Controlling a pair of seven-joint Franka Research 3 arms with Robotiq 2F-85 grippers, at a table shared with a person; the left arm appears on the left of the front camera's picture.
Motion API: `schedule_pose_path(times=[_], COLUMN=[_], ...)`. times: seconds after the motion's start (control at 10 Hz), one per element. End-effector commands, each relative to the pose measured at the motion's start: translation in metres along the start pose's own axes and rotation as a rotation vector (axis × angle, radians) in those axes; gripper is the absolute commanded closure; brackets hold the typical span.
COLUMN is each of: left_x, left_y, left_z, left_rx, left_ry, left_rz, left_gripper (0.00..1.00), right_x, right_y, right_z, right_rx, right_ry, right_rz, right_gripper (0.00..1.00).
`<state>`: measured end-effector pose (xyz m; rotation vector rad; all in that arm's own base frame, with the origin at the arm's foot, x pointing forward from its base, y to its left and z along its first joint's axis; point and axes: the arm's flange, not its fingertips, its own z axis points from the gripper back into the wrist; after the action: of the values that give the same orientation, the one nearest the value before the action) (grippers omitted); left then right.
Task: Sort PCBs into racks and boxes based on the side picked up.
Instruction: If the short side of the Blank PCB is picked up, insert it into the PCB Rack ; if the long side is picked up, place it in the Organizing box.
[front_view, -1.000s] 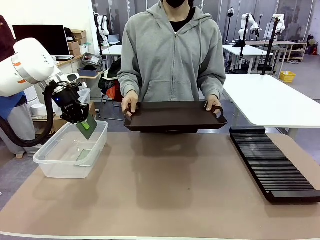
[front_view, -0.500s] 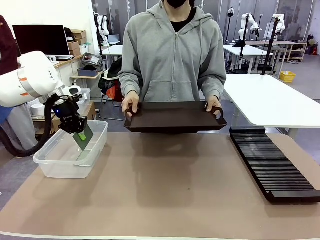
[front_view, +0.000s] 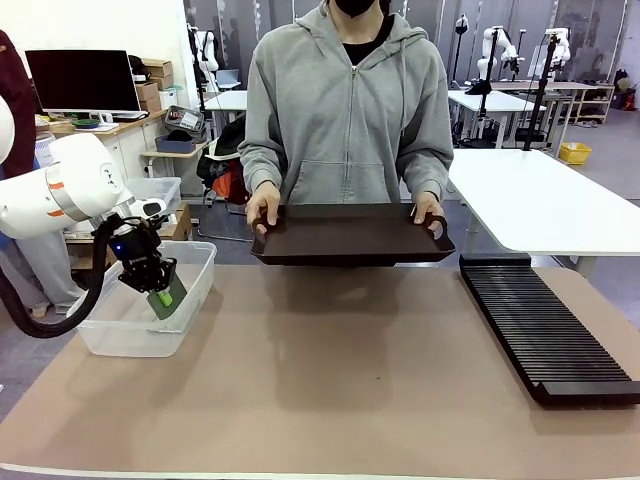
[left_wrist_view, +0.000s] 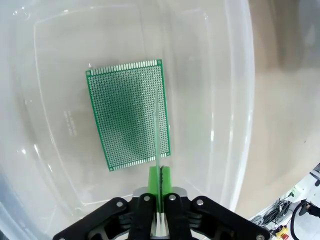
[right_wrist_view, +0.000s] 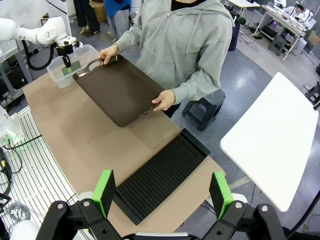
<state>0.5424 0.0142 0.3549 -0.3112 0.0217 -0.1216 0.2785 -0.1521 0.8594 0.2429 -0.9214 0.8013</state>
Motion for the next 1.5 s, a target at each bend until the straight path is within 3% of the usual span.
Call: schedule_pose_path(times=[0.0,0.1,0.2,0.3,0.4,0.5,0.6,0.7,0.8,1.1,1.2,1.4], left_x=[-0.002,-0.002,-0.002,-0.003,-0.002,-0.002,-0.004,-0.005,-0.005,-0.011,-0.002,-0.002], left_y=[-0.003,-0.001,0.0,0.001,0.003,0.007,0.007,0.008,0.007,-0.001,0.003,0.003], left_z=[-0.004,-0.005,-0.003,0.001,0.006,0.017,0.026,0.035,0.043,0.063,0.06,0.06], left_rx=[-0.02,-0.023,-0.019,-0.016,-0.004,0.005,0.016,0.028,0.04,-0.05,0.021,0.021], left_ry=[0.007,0.016,0.013,-0.004,-0.017,-0.045,-0.076,-0.099,-0.124,-0.148,-0.137,-0.137], left_rz=[0.015,0.014,0.02,0.031,0.035,0.045,0.056,0.057,0.057,0.006,0.042,0.042], left_gripper=[0.97,0.77,0.77,0.57,0.73,0.37,0.53,0.17,0.33,0.33,0.33,0.33], right_x=[0.0,0.0,0.0,0.0,0.0,0.0,0.0,0.0,0.0,0.0,0.0,0.0], right_y=[0.002,0.002,0.002,0.002,0.002,0.002,0.002,0.002,0.002,0.002,0.002,0.002], right_z=[-0.002,-0.002,-0.002,-0.002,-0.002,-0.002,-0.002,-0.002,-0.002,-0.002,-0.002,-0.002], right_rx=[0.005,0.005,0.005,0.005,0.005,0.005,0.005,0.005,0.005,0.005,0.005,0.005], right_ry=[0.0,0.0,0.0,0.0,0.0,0.0,0.0,0.0,0.0,0.0,0.0,0.0], right_rz=[0.002,0.002,0.002,0.002,0.002,0.002,0.002,0.002,0.002,0.002,0.002,0.002], right_gripper=[0.0,0.0,0.0,0.0,0.0,0.0,0.0,0.0,0.0,0.0,0.0,0.0])
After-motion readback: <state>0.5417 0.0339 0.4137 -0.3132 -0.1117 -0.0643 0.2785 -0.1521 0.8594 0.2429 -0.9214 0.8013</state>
